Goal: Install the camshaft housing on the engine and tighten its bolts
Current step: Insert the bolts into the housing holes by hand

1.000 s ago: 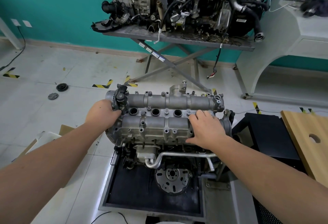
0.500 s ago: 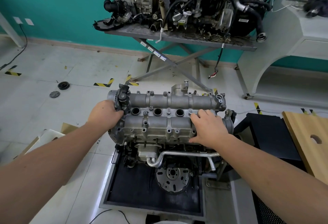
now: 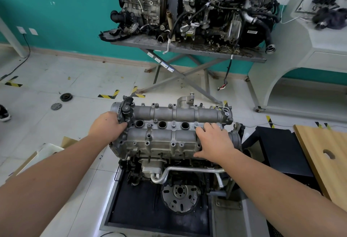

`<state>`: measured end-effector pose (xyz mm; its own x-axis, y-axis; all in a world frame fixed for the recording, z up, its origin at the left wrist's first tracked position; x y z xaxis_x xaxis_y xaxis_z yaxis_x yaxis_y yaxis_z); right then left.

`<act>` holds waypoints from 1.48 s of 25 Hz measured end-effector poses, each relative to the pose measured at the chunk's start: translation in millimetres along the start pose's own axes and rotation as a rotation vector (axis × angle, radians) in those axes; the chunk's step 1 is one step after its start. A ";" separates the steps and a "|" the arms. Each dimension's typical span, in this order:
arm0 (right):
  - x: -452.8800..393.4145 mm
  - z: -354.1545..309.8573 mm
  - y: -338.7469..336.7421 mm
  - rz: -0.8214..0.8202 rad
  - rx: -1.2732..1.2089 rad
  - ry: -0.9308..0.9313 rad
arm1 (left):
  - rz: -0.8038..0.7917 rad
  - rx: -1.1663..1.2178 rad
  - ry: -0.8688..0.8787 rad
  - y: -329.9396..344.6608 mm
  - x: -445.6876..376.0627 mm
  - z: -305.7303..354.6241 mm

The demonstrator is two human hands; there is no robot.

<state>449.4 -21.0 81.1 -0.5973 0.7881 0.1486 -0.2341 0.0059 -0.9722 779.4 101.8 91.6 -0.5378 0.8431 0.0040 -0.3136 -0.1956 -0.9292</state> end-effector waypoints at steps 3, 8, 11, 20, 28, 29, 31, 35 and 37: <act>1.6 4.9 -8.4 -0.062 -0.080 0.016 | -0.037 -0.010 -0.005 0.5 -1.1 0.8; 17.5 33.0 -35.4 0.018 -0.819 0.106 | 0.049 -0.039 0.021 -13.6 5.8 2.0; 24.0 29.7 -48.4 0.027 -0.820 0.077 | 0.218 -0.021 0.190 -33.3 13.5 32.1; 33.3 17.8 -34.7 -0.010 -0.686 -0.004 | -0.306 -0.387 0.624 51.6 57.2 157.6; 31.4 16.3 -30.9 0.009 -0.715 -0.032 | -0.362 -0.475 0.580 61.6 51.4 156.0; 30.8 16.3 -31.2 0.012 -0.711 -0.033 | -0.368 -0.458 0.572 61.8 50.4 155.9; 31.1 14.7 -30.5 0.000 -0.691 -0.057 | -0.381 -0.420 0.561 62.7 47.5 155.8; 34.1 8.4 -21.2 -0.074 -0.619 -0.092 | -0.410 -0.390 0.542 63.6 42.4 157.3; 32.5 8.4 -18.9 -0.121 -0.640 -0.065 | -0.407 -0.383 0.539 62.6 41.5 158.6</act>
<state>428.0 -0.7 105.8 -0.6449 0.7203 0.2553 0.1885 0.4737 -0.8603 613.3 45.1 92.2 0.0476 0.9579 0.2832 -0.0593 0.2858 -0.9565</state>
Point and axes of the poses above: each hand's wrist, its own x-axis away from the middle knuckle, its own y-axis out of the palm, z = x × y, the point moved 7 cm from there along -x, towards the middle knuckle, and after that the axes turned 6 degrees about y, right-handed, at the moved point
